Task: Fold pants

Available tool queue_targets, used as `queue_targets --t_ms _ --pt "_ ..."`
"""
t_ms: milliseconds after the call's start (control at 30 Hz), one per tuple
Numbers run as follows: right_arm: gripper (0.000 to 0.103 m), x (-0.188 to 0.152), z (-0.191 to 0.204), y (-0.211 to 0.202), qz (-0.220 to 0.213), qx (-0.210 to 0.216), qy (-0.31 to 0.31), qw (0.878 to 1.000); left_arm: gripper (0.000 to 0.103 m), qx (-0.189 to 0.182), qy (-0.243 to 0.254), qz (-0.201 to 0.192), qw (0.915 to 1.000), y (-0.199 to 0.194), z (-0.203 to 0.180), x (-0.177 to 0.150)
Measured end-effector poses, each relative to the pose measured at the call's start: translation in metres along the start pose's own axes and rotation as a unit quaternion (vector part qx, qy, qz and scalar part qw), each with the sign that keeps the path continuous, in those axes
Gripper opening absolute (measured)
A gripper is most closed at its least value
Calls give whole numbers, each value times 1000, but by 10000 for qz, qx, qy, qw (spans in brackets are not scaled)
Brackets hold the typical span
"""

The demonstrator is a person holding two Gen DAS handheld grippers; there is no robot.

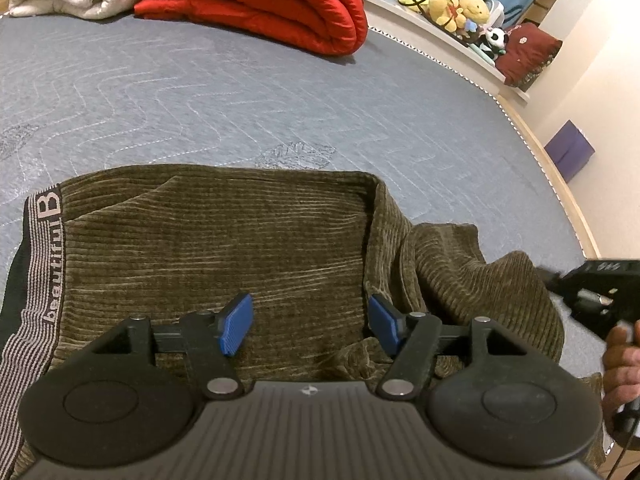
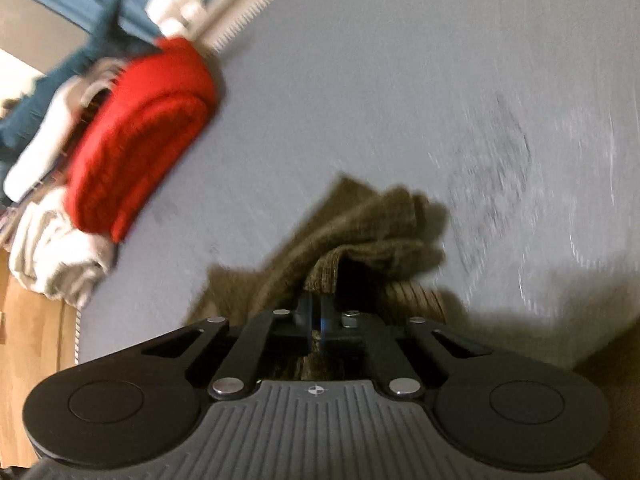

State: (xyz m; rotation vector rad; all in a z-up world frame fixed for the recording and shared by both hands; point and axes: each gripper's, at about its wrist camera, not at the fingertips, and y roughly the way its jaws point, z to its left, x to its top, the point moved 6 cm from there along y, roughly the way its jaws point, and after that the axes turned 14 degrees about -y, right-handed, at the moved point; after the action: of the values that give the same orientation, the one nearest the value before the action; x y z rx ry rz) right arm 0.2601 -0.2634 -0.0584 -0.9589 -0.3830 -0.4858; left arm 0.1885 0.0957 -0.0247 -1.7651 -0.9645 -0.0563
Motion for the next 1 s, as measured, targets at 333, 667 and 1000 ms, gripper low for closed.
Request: queue_targets --t_ms 333,667,1000 --pt "6 21 23 -40 -389 40 -853 9956 70 -44 69 65 9999 5 -12 -7" --pt "39 0 -34 -22 122 -439 421 9981 73 -77 79 71 9999 4 -13 -7" --pt "39 -15 -20 6 466 77 1038 9935 73 -109 201 41 9997 2 -17 -9"
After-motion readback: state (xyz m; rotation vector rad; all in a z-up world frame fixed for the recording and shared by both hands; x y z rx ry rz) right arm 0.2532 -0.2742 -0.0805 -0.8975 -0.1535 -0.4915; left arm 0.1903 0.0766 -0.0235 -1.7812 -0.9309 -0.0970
